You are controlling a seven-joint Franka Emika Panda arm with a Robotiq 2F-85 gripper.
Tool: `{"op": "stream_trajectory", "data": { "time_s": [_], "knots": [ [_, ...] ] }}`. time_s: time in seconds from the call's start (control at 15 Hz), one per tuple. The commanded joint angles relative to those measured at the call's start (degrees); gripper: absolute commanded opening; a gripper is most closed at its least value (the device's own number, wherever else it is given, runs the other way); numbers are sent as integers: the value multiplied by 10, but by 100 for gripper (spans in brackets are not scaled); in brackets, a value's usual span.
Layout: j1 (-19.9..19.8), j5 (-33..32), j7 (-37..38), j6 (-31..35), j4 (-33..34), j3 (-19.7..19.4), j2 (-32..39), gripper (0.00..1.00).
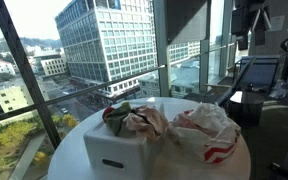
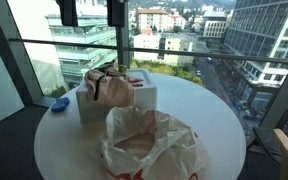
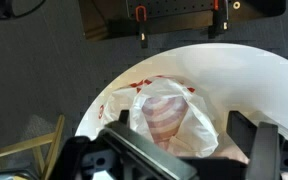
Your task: Remove everything from the top of the box and put them in the plastic
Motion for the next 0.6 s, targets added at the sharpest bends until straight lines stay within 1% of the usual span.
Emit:
{"op": "stream_trajectory", "data": {
  "time_s": [0.0,0.53],
  "knots": [
    [3,-1,2,-1,3,-2,1,100],
    [3,-1,2,-1,7,-2,-2,100]
  ]
}}
